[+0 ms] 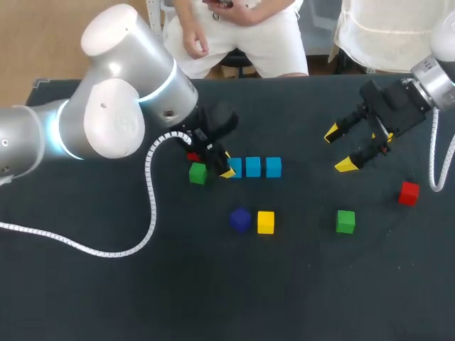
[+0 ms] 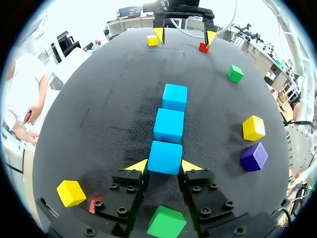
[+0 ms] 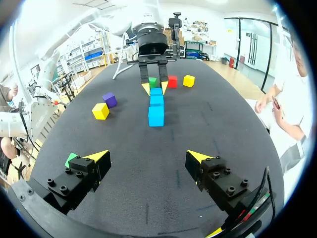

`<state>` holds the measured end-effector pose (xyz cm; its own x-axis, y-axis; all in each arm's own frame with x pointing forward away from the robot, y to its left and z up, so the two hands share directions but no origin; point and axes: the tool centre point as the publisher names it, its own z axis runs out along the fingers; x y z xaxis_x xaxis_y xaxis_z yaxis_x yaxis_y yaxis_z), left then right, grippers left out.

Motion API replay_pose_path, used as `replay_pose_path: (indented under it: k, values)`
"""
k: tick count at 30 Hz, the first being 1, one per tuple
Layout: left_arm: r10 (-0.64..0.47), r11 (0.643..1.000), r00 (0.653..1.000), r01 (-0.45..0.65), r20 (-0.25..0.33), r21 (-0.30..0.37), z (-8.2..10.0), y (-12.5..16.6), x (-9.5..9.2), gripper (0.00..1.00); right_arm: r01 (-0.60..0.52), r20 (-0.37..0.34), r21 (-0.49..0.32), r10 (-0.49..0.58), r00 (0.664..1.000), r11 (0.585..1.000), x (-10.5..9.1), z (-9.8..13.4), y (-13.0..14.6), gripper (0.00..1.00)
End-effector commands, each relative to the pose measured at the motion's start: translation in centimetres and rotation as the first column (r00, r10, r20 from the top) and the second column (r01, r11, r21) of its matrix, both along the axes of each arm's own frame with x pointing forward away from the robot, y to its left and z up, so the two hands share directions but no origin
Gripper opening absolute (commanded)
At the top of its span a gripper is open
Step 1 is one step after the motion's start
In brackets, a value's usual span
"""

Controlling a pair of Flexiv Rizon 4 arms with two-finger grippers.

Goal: Place the blue cubes, place green cubes on the blue cubes, place the yellow cubes on the green cubes, then place the red cubes on the yellow cubes, and place purple cube on the red cubes.

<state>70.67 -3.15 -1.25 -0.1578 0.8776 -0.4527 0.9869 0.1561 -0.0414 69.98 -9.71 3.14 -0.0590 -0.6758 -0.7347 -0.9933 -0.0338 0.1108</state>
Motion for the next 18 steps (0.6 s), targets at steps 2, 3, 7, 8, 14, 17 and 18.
replay_pose_path:
  k: [2,3,7,8,14,17,18]
  values:
    - [0.002,1.0,1.0,-0.002,-0.006,0.001,-0.23,0.08,0.25,0.0,0.0,0.001,0.001,0.0,1.0,1.0,-0.01,0.0,0.0,1.0]
    - [0.003,1.0,1.0,-0.003,-0.006,0.001,-0.25,0.12,0.24,0.0,0.0,0.001,0.001,0.0,1.0,1.0,-0.01,0.0,0.0,1.0]
    - [0.005,1.0,1.0,-0.005,-0.006,0.001,-0.27,0.18,0.22,0.0,0.0,0.001,0.001,0.0,1.0,1.0,-0.01,0.0,0.0,1.0]
    - [0.005,1.0,1.0,-0.005,-0.006,0.001,-0.27,0.19,0.22,0.0,0.0,0.001,0.001,0.0,1.0,1.0,-0.01,0.0,0.0,1.0]
    - [0.004,1.0,1.0,-0.004,-0.007,-0.001,-0.33,0.28,0.28,0.0,0.0,0.001,0.001,0.0,1.0,1.0,-0.01,0.0,0.0,1.0]
    - [0.003,1.0,1.0,-0.003,-0.006,-0.001,-0.32,0.31,0.36,0.0,0.0,0.001,0.001,0.0,1.0,1.0,-0.01,0.0,0.0,1.0]
    - [0.003,1.0,1.0,-0.003,-0.006,-0.002,-0.32,0.31,0.37,0.0,0.0,0.001,0.001,0.0,1.0,1.0,-0.01,0.0,0.0,1.0]
